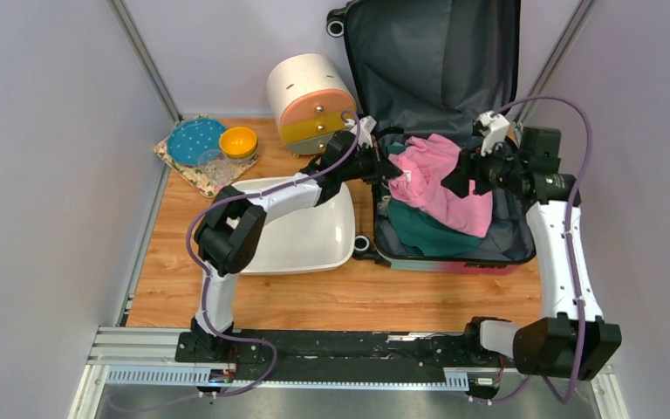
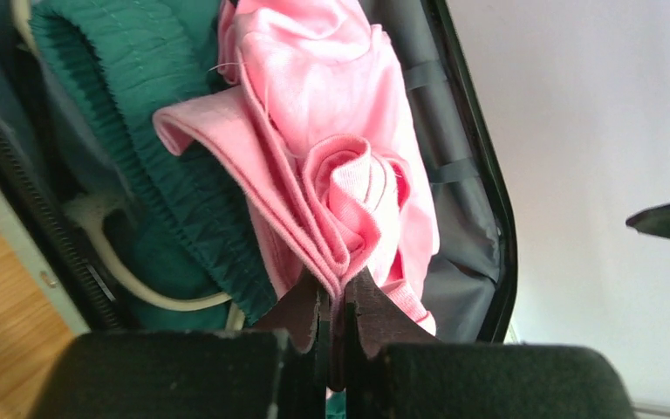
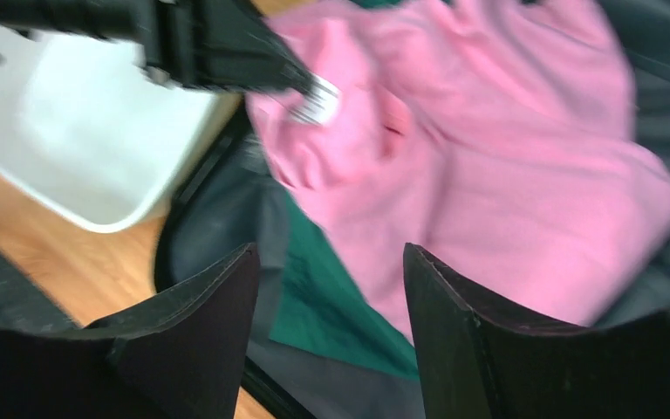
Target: Open, take out, and arrange the luggage
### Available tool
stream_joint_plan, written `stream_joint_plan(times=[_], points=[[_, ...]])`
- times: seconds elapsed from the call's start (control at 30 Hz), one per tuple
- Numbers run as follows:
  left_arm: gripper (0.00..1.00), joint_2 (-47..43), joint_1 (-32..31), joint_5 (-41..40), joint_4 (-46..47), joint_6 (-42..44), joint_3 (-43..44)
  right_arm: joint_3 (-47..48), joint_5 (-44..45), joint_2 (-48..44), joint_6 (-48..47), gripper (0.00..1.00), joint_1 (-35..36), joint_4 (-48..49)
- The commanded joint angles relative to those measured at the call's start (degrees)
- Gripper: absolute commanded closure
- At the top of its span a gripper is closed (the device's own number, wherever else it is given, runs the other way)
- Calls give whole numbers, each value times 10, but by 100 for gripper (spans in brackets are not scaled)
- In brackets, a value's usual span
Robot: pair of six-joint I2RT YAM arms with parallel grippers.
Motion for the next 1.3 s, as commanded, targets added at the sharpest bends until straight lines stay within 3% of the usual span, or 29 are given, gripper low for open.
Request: stream_joint_plan(times=[0.0,0.17,0.33,0.43,0.53,0.6,0.8,0.93,0.97,1.07,1.13,1.2,1.23,1.27], points=[[100,-60,23,6,3,25,3,-41,89,-30,-84,35,-42,-36],[100,-66,44,-11,-11,44,0,-102,154,-37,-171,35,-84,-39],[100,-52,46,-15,-13,45,3,-155,135,-48,-213,43,-83,-16],[100,-48,48,-15,-12,49,3,-177,114,-46,-213,48,-68,5],[100,-45,50,-18,-10,51,4,-202,150,-39,-205,51,-14,55],[100,-44,52,-17,-8,52,3,-216,184,-31,-200,51,4,80],[100,-39,58,-16,-1,52,0,-265,301,-13,-193,38,78,171],[100,-38,64,-14,-4,58,-1,-292,381,-10,-200,38,99,229],[100,-38,66,-14,-5,59,-3,-292,394,-6,-201,40,99,231],[100,-40,72,-13,-7,67,-4,-277,432,-9,-202,63,98,215],[100,-41,75,-6,-15,86,-1,-268,419,-23,-202,87,97,197],[86,-48,81,17,-23,109,1,-248,410,-46,-199,100,97,185],[81,-51,82,27,-29,136,-1,-239,391,-51,-194,100,97,176],[64,-60,85,39,-33,153,-2,-230,388,-58,-187,100,97,172]])
